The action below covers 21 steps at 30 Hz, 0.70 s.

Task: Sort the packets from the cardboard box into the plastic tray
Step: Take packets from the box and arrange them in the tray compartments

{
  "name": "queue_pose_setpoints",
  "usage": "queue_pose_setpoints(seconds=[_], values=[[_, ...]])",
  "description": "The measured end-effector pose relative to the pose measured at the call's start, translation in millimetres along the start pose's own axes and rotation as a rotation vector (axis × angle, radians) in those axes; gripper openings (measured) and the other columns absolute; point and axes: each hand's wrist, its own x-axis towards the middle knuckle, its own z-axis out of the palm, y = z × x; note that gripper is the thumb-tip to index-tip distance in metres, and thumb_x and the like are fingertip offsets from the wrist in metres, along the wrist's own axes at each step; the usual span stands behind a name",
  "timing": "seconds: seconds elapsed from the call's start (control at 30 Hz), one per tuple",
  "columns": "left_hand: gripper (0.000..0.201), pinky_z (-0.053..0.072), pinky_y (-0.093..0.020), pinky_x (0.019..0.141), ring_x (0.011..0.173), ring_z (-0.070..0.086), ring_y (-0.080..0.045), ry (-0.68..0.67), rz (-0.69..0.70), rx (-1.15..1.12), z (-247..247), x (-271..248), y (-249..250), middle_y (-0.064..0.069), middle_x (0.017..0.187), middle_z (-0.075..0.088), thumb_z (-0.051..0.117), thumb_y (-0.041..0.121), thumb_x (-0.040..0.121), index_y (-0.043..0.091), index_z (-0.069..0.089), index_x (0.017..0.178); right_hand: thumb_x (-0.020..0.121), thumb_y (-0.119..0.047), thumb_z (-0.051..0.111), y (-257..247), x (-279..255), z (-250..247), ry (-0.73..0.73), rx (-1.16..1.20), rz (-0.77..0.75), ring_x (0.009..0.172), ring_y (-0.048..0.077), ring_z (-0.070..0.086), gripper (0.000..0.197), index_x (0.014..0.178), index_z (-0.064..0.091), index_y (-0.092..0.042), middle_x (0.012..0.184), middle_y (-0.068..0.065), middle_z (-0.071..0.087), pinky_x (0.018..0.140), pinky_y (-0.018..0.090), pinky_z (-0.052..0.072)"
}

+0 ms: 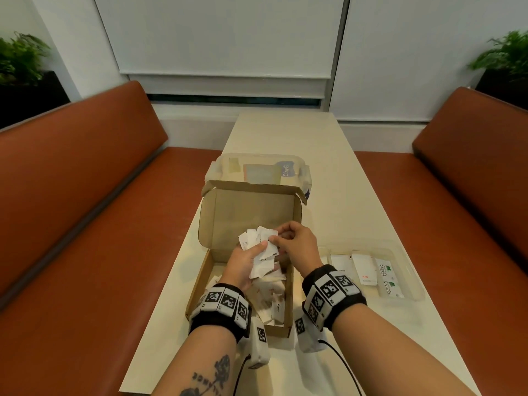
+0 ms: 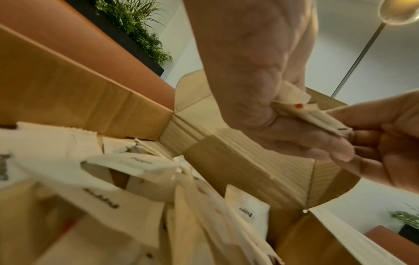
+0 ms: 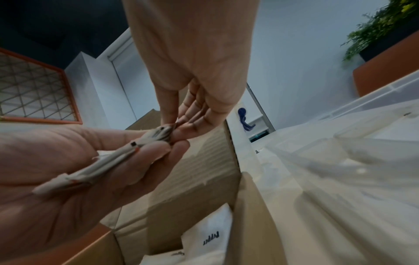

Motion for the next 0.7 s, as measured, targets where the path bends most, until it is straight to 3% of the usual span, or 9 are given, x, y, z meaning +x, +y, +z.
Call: queue_pose_setpoints(seconds=[0.2, 0.37, 0.43, 0.6, 0.7], values=[[0.034, 0.060, -0.038, 0.061, 0.082, 0.066, -0.034, -0.024, 0.009, 0.033, 13.8, -5.5, -2.0, -0.029, 0.109, 0.063, 0.056, 0.007, 0.092, -0.009, 0.054, 0.123, 0.081, -0.008, 0.070, 1.0, -1.6, -15.9, 0.029, -0.046, -0.032, 0.055, 0.013, 0.058, 0.010, 0.076, 0.061, -0.011, 0.067, 0.001, 0.062, 0.052, 0.019, 0.050], [0.034, 0.059, -0.035, 0.058, 0.083, 0.065, -0.034, -0.038, 0.029, 0.052, 35.9, -10.8, -4.9, -0.030, 0.111, 0.062, 0.056, 0.007, 0.092, -0.008, 0.054, 0.123, 0.082, -0.008, 0.069, -1.3, -3.6, -34.4, 0.059, -0.036, -0.035, 0.063, 0.022, 0.063, 0.006, 0.081, 0.064, -0.005, 0.074, 0.010, 0.067, 0.066, 0.037, 0.057], [0.032, 0.059, -0.034, 0.061, 0.086, 0.066, -0.033, -0.080, 0.042, 0.070, 46.8, -13.2, -6.1, -0.027, 0.109, 0.064, 0.058, 0.006, 0.091, -0.004, 0.055, 0.122, 0.082, -0.008, 0.069, -2.9, -4.2, -45.6, 0.067, -0.018, -0.038, 0.065, 0.020, 0.063, 0.006, 0.081, 0.064, -0.004, 0.075, 0.010, 0.068, 0.065, 0.036, 0.058], [0.036, 0.060, -0.036, 0.066, 0.087, 0.068, -0.030, -0.152, 0.060, 0.133, 79.7, -12.6, -17.8, -0.024, 0.110, 0.065, 0.060, 0.000, 0.088, 0.000, 0.055, 0.124, 0.081, -0.007, 0.069, -3.1, -5.7, -83.2, 0.072, 0.023, -0.035, 0.064, 0.013, 0.060, 0.006, 0.079, 0.064, -0.004, 0.071, 0.003, 0.064, 0.055, 0.022, 0.054], [0.035, 0.060, -0.039, 0.066, 0.086, 0.068, -0.031, -0.131, 0.041, 0.131, 99.1, -8.4, -28.0, -0.023, 0.109, 0.067, 0.061, 0.002, 0.088, 0.000, 0.056, 0.123, 0.084, -0.006, 0.067, 1.7, -5.7, -108.0, 0.100, 0.061, -0.011, 0.067, 0.019, 0.062, 0.009, 0.078, 0.060, -0.005, 0.074, 0.007, 0.064, 0.061, 0.032, 0.057]])
